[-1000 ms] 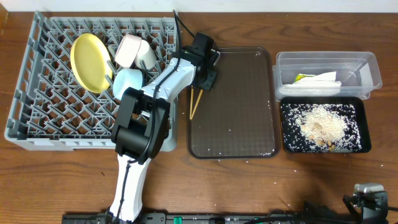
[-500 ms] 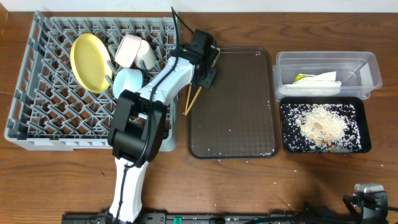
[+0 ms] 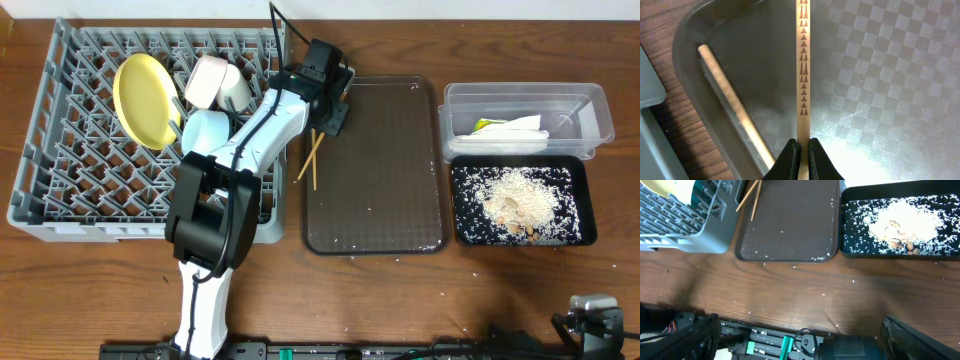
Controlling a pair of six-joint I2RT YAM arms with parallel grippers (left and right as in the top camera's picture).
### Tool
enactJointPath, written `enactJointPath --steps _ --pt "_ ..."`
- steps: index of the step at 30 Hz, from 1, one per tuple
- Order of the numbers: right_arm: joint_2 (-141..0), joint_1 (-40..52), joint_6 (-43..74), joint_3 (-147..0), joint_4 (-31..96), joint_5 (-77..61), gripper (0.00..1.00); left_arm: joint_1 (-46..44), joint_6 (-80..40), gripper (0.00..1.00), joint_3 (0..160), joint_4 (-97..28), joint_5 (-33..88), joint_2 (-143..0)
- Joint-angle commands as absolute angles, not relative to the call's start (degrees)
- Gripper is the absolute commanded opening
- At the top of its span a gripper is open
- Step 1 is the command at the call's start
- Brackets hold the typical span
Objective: Sort waste into correct bins and load items into the dishwasher
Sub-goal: 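Carry the chopstick left and insert it upright into the rack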
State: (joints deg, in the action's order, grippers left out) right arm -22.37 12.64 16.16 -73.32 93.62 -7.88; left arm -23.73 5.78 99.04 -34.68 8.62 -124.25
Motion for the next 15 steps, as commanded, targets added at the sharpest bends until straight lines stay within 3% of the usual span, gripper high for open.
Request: enactJointPath --steps 1,10,15 --pt "-22.4 11.9 16.7 -73.3 93.7 -7.5 0.99 -23.5 5.2 0.08 100.4 -34.9 8.2 -119.4" --pt "-22.4 11.9 16.7 -73.3 93.7 -7.5 0.99 -22.5 0.0 0.08 101.3 -33.9 7.4 -108.4" --pt "-22.4 11.9 16.7 -73.3 93.7 -7.5 0.99 -20.5 0.2 0.07 101.3 -35.1 -4.8 -103.4"
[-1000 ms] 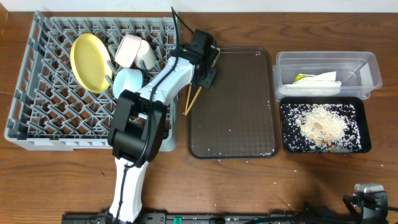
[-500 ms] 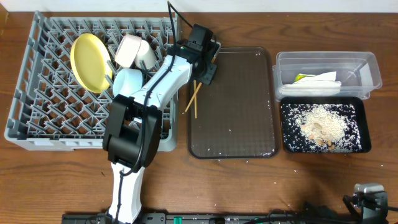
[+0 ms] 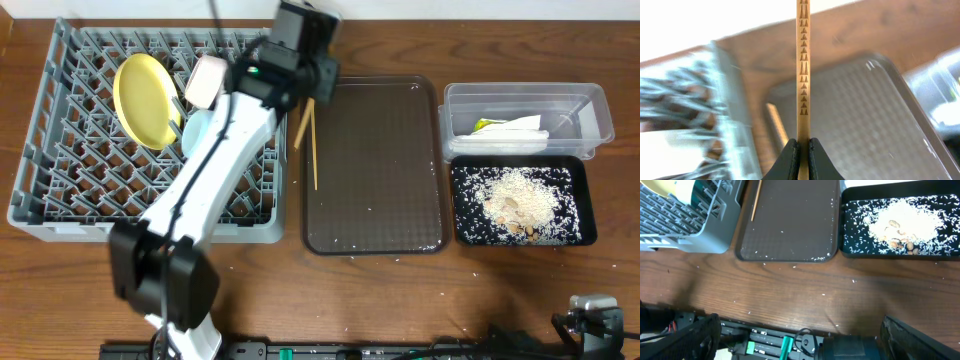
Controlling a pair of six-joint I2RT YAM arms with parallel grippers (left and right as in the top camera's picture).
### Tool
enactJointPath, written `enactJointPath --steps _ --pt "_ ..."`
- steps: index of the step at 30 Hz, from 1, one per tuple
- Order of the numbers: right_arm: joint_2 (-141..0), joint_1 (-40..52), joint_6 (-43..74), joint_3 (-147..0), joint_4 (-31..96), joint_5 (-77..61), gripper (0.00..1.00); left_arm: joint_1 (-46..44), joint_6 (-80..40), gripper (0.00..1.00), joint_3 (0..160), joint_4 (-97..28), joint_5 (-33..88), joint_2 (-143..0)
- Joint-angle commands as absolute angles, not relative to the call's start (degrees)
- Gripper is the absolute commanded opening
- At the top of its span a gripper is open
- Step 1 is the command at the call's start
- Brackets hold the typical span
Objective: Sort waste into correct bins and load items into the dishwasher
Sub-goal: 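Carry the chopstick left and insert it upright into the rack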
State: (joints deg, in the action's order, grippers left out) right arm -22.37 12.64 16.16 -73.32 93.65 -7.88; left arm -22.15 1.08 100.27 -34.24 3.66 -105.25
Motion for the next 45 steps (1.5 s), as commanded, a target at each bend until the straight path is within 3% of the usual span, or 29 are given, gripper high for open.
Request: enactJointPath --steps 1,10,18,34,45 --pt "-22.4 11.9 16.7 -73.3 93.7 -7.5 0.99 -19.8 1.7 0.07 101.3 -35.9 -6.1 -102.8" --pt "-22.4 11.9 16.7 -73.3 93.7 -7.5 0.99 -12.6 3.0 0.08 101.1 -43.1 -5.7 -104.6" --pt "-22.4 11.9 16.7 -73.3 93.7 -7.5 0.99 -12.2 7.0 0.08 100.6 -43.5 0.8 -110.9" --pt "-22.4 11.9 16.7 -73.3 93.7 -7.5 0.99 -12.2 -4.5 0.07 100.6 -43.4 1.1 -114.1" --pt "-22.4 11.9 16.7 -73.3 93.7 -7.5 0.99 -12.2 -4.8 0.08 100.6 -42.9 1.1 -115.6"
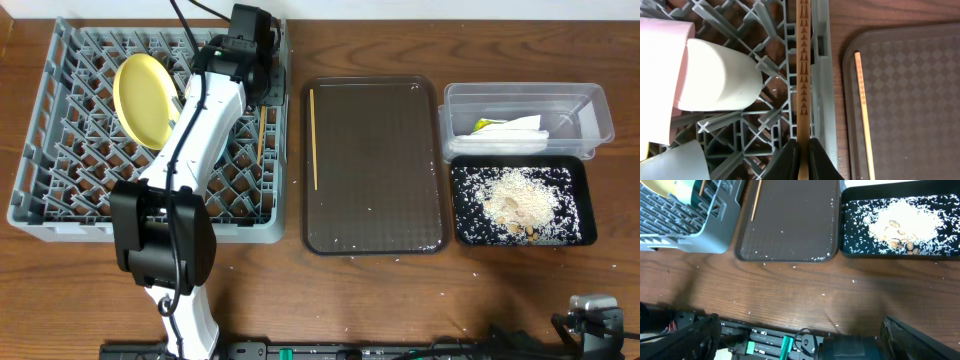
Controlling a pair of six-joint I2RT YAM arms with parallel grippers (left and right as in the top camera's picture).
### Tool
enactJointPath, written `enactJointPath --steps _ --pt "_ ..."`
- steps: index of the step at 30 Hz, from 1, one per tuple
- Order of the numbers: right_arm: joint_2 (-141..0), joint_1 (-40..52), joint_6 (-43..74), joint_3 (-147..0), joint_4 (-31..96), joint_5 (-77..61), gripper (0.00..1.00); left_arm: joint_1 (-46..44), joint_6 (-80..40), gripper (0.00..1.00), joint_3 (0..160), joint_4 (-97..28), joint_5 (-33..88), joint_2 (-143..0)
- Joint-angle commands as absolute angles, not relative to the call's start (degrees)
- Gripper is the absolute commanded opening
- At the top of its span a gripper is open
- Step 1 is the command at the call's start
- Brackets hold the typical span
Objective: Sort waste into correct bins and load items into the dishwasher
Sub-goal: 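Carry the chopstick left and insert it upright into the rack, then release the chopstick and move the left gripper back to the tray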
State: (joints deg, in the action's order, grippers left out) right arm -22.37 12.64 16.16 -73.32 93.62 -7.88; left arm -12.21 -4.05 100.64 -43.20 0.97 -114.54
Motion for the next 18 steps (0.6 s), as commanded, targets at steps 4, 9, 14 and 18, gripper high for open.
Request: enactJointPath --steps 4,9,14,18 --pt "-22.4 11.9 16.7 -73.3 93.7 -7.5 0.99 -12.2 -4.8 0.08 100.6 -42.6 1.1 -115.6" --pt "-22.4 11.9 16.7 -73.3 93.7 -7.5 0.99 -12.2 -4.6 0.67 100.9 -42.7 1.1 -114.6" --pt "-22.4 11.9 16.7 -73.3 93.7 -7.5 0.99 -12.9 -4.6 0.67 100.9 -42.6 1.1 -108.6" --pt "-22.4 11.9 16.7 -73.3 93.8 -7.5 0.99 -16.1 -2.8 0.67 100.9 -42.6 0.9 -103.9"
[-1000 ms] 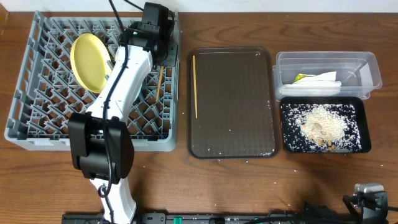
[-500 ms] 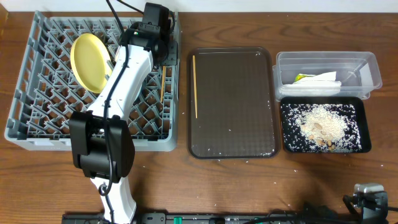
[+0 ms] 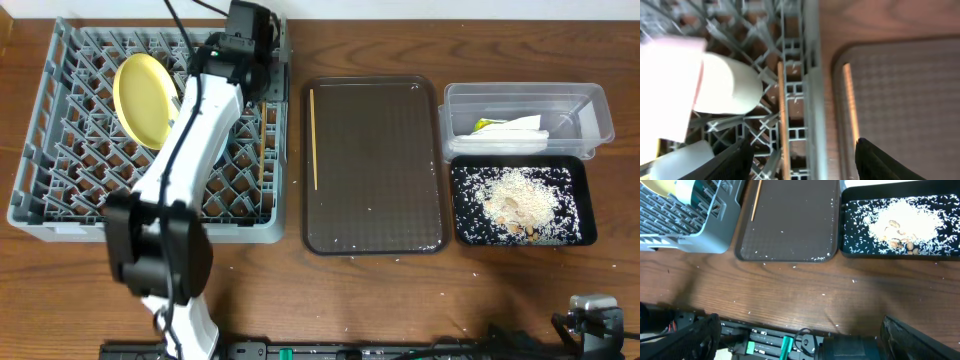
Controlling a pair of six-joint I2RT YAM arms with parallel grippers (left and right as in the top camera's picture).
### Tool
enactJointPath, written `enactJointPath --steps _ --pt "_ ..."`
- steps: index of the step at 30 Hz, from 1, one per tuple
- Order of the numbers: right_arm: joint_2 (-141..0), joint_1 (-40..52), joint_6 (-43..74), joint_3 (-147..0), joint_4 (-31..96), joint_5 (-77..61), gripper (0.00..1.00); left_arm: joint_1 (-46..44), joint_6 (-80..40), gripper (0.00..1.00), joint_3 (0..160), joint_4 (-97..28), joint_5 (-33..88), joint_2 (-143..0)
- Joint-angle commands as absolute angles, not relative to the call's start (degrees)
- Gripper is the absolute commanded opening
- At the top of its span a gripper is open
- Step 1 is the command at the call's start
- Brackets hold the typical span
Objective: Sort waste into correct bins and load items into the dishwasher
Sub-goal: 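Release the chopstick and move the left gripper back to the tray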
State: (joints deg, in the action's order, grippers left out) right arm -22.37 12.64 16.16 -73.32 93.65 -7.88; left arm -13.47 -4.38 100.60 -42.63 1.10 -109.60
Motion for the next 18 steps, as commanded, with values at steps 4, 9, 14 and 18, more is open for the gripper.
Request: enactJointPath --steps 4,9,14,18 --pt "-22.4 11.9 16.7 -73.3 93.9 -7.5 0.99 -21.1 -2.3 0.67 100.4 -42.6 -1.5 -104.1" --pt "-22.4 11.9 16.7 -73.3 93.9 -7.5 0.99 -25.1 -6.9 0.67 99.7 -42.6 -3.1 -108.4" --pt "-22.4 11.9 16.7 -73.3 93.9 -7.5 0.99 -26.4 -8.3 0.66 99.7 -42.6 -3.1 -114.0" --pt "-22.4 11.9 16.7 -73.3 93.9 -7.5 0.99 -26.4 -8.5 0.64 99.7 -42.6 -4.0 -118.0"
